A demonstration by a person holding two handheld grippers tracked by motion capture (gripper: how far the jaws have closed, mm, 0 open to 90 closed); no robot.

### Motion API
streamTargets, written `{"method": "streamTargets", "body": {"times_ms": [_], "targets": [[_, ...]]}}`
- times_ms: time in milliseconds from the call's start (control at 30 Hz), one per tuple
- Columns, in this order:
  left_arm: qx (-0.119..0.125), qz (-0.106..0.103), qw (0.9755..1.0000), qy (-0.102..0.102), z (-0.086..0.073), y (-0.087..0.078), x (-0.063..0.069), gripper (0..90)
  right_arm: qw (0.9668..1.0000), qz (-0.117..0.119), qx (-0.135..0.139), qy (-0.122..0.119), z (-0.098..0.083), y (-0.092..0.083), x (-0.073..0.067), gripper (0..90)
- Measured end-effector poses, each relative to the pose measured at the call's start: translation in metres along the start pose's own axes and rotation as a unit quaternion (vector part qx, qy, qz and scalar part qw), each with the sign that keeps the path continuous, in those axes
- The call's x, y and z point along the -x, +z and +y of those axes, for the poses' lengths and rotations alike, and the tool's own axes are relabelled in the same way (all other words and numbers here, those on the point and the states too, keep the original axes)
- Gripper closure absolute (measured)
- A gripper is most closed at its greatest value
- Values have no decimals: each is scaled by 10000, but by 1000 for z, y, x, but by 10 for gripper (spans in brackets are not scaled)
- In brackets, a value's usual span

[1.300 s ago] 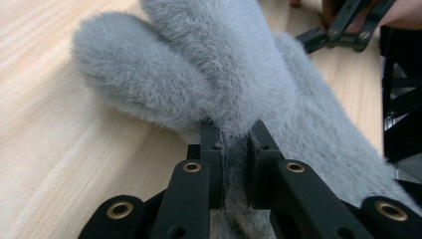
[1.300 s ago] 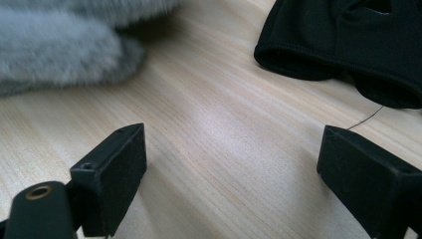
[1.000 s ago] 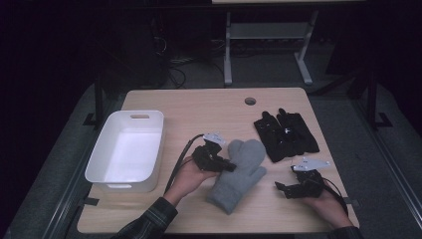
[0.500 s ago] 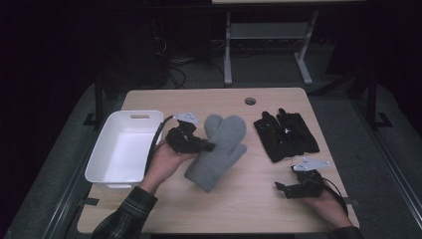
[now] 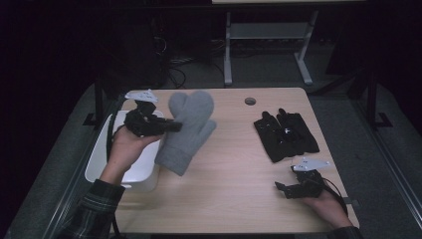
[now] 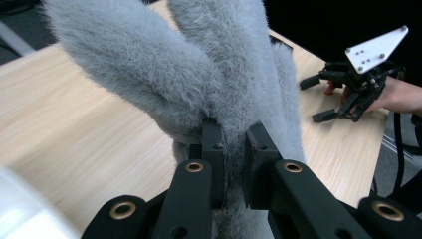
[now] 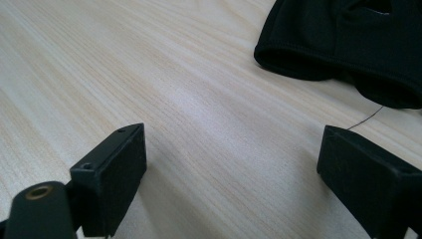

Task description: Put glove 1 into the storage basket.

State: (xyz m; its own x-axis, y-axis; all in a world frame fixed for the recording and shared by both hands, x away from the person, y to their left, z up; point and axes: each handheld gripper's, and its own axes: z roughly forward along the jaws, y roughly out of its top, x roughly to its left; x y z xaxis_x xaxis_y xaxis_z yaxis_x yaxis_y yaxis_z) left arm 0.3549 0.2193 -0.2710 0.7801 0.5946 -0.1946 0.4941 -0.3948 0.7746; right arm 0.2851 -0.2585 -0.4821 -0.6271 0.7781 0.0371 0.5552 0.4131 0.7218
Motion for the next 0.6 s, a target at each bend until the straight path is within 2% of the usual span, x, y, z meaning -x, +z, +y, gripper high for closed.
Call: {"method": "streamTargets", "body": {"times_ms": [200,367,500,600], "targets": [[109,222,9995,-184,-6,-34,-18,821,10000,1,-7,11,0,0,0,118],[137,395,9983,-402,-20,-56,-36,822,10000,3,-2,2,0,0,0,118],[139,529,9969,-573,-36,-68,-51,823,10000,1,-5,8,0,0,0,118],[98,548,9957,-735,-49,-68,-62,823,10000,1,-5,7,0,0,0,118]]}}
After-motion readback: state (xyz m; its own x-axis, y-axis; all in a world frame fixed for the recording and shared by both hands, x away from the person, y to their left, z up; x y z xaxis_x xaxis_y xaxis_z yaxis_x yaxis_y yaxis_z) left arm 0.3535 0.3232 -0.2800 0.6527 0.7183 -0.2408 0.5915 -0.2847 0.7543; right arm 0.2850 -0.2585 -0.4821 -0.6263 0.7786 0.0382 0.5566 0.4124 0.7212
